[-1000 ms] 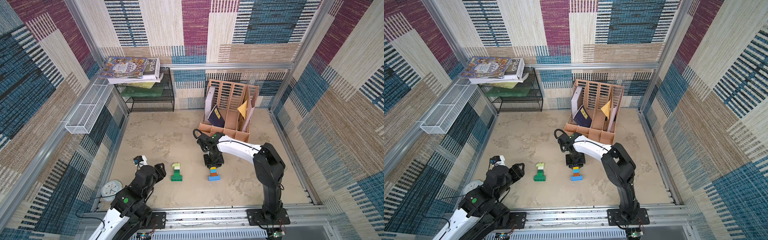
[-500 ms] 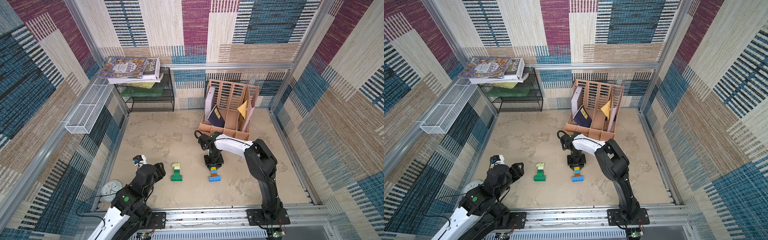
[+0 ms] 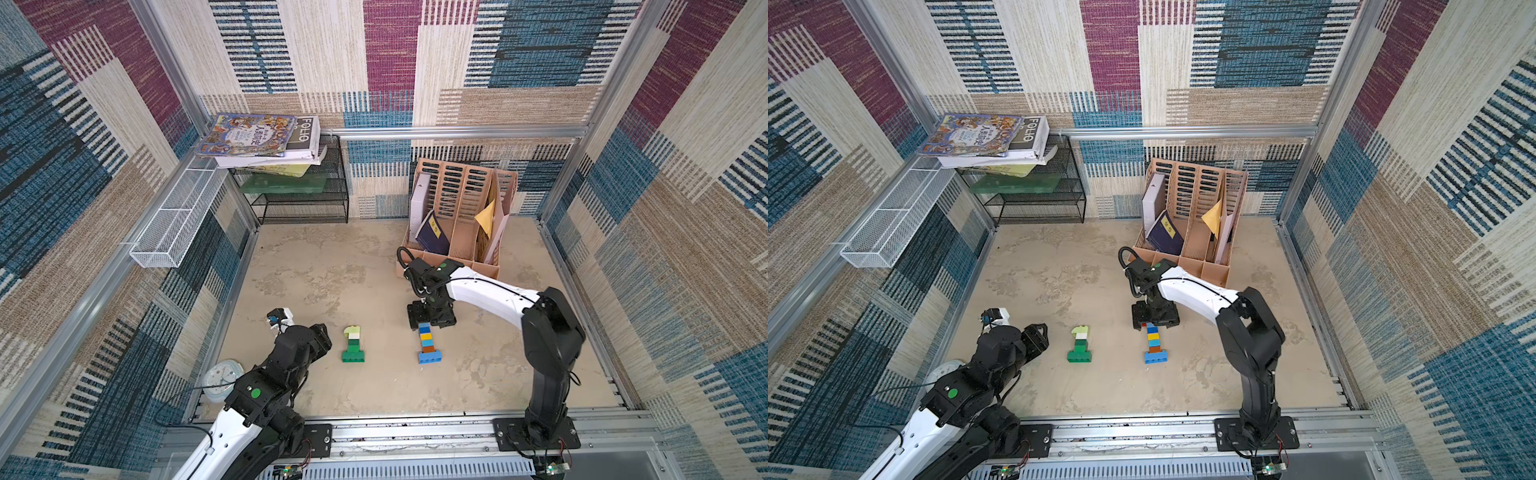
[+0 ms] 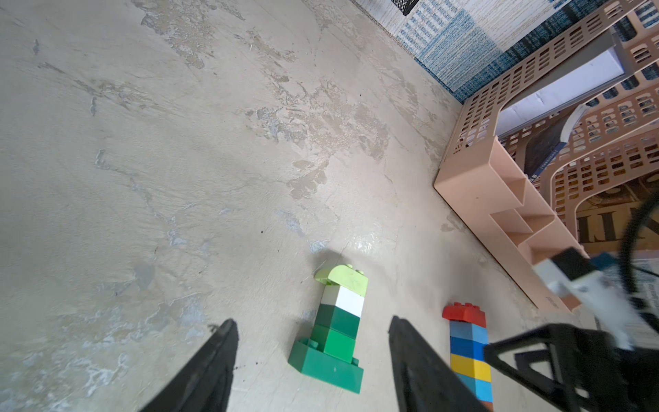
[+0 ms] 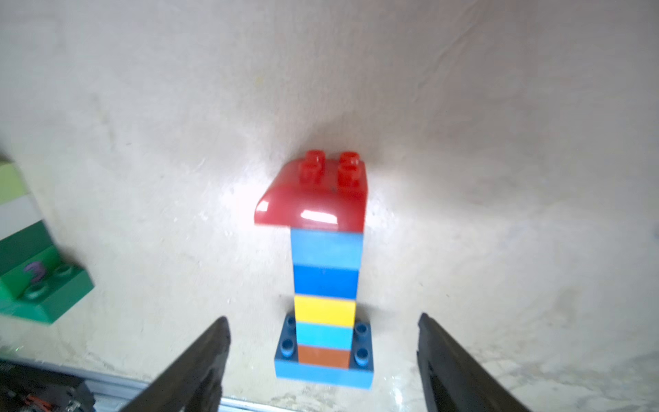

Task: Assemble the number 1 with lego
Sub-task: Reset both arms

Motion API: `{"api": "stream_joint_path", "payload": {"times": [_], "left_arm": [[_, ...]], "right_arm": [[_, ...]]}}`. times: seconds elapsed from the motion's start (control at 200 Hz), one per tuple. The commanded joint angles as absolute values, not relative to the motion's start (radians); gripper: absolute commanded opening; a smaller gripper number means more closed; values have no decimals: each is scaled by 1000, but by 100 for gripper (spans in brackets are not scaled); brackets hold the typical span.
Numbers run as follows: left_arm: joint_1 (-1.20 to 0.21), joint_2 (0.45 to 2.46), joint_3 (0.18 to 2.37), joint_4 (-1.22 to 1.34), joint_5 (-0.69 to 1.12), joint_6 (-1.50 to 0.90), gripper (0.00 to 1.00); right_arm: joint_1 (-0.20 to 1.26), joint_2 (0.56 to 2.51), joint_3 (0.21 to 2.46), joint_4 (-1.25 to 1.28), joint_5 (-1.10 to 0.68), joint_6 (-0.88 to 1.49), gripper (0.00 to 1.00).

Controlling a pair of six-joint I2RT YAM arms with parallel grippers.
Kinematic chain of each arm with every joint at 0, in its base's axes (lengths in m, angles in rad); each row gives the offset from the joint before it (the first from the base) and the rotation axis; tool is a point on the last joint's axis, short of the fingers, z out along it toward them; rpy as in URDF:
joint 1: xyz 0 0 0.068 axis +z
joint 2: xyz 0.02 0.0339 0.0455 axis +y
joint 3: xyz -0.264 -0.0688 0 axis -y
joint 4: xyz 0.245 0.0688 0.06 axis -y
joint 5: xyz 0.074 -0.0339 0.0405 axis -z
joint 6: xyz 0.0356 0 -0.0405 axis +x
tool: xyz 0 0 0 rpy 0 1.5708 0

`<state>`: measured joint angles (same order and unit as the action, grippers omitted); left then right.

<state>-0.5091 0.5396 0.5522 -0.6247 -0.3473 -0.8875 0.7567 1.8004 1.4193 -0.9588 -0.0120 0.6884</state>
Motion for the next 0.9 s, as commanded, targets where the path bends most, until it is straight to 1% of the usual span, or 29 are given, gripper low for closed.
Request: {"api": "stream_joint_path", "payload": {"times": [0.0, 0.095, 0.205, 0.24, 0.255, 0.27, 0.335, 0.406, 0.486, 0.551, 0.616, 0.661, 0.796, 0.896], "left_arm": [[-508, 588, 569, -534, -385, -793, 73], [-494, 661, 577, -454, -406, -698, 76], [-462, 752, 591, -329, -405, -537, 82], [-451, 784, 598, -290, -406, -483, 87], [-446, 798, 601, -277, -409, -464, 96], [-441, 811, 606, -266, -412, -449, 99], [-407, 872, 622, -233, -418, -391, 99], [-358, 919, 632, -202, -401, -344, 99], [-294, 957, 623, -157, -385, -286, 99], [-245, 977, 611, -111, -362, -234, 99], [-192, 998, 589, -52, -315, -189, 99], [-159, 1016, 566, -2, -279, -163, 99], [-72, 1089, 500, 159, -186, -107, 99], [-43, 1145, 465, 287, -118, -56, 100]], "right_arm": [[740, 1649, 1319, -836, 107, 660, 87], [667, 1480, 1199, -743, 186, 630, 87], [522, 1283, 1037, -619, 290, 569, 87], [461, 1218, 977, -564, 305, 548, 87], [433, 1190, 948, -538, 309, 538, 86], [409, 1165, 921, -514, 311, 525, 86], [294, 1063, 794, -373, 308, 449, 86], [174, 996, 696, -258, 295, 392, 86], [49, 980, 613, -160, 265, 346, 85], [-8, 991, 539, -47, 248, 270, 86], [-24, 1003, 452, 119, 254, 178, 87], [-34, 1014, 390, 248, 225, 131, 87], [-55, 1083, 265, 580, 151, 124, 87], [-57, 1157, 234, 730, 124, 111, 88]]}}
